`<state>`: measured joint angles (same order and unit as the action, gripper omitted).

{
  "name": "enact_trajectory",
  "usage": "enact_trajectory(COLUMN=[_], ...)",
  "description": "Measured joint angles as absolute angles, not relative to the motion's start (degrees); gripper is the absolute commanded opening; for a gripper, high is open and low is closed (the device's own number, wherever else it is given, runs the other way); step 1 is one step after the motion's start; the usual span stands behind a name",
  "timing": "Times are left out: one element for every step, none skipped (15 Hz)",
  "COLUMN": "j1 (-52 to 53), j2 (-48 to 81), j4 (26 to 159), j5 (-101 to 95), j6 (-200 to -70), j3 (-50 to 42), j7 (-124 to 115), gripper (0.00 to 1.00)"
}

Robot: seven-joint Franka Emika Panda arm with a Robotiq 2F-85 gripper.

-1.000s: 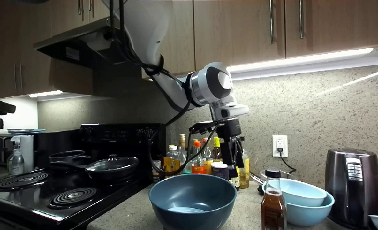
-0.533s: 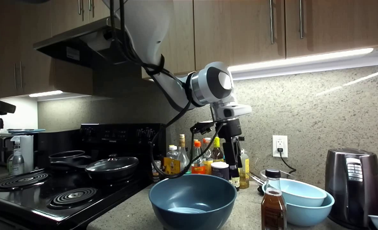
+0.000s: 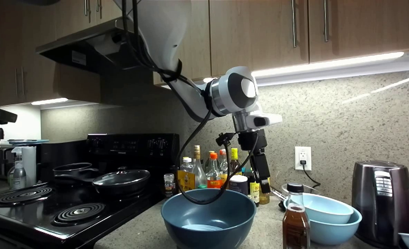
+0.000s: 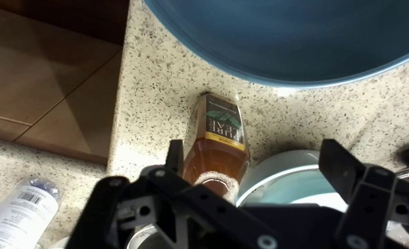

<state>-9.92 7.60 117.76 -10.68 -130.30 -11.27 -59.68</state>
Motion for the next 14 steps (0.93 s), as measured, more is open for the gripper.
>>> enact_trajectory(j1=[-9.76,-9.65,-9.62,-9.6,-9.6,-9.59,-9.6,-9.61,-9.68,-9.74,-9.85,-10.1,-10.5,-10.91], j2=[7.6,7.6,7.6,7.6,7.6,7.61,7.64,7.71,7.8,7.88,7.97,8.08,8.28,8.54], j4=[117.76,117.76,117.76,117.76,117.76,117.76,117.76,117.76,117.76,117.76,117.75,117.71,117.54,117.21], j5=[-10.68,-10.68,-10.68,-10.68,-10.68,-10.68,-10.68,-10.68,-10.36,-9.78,-8.54,-6.77,-4.18,-2.43], j6=[-130.3,-130.3,-130.3,-130.3,-130.3,-130.29,-130.28,-130.28,-130.28,-130.28,-130.22,-130.08,-129.69,-129.27], j3=[-11.27,-11.27,-11.27,-11.27,-11.29,-11.3,-11.31,-11.33,-11.38,-11.51,-11.7,-11.87,-12.02,-12.16], j7=[-59.71,-59.74,-59.74,-59.74,-59.74,-59.05,-57.82,-56.3,-54.19,-52.26,-50.72,-49.16,-47.38,-45.93], gripper=[1.0,1.0,1.0,1.0,1.0,1.0,1.0,1.0,1.0,1.0,1.0,1.0,1.0,1.0])
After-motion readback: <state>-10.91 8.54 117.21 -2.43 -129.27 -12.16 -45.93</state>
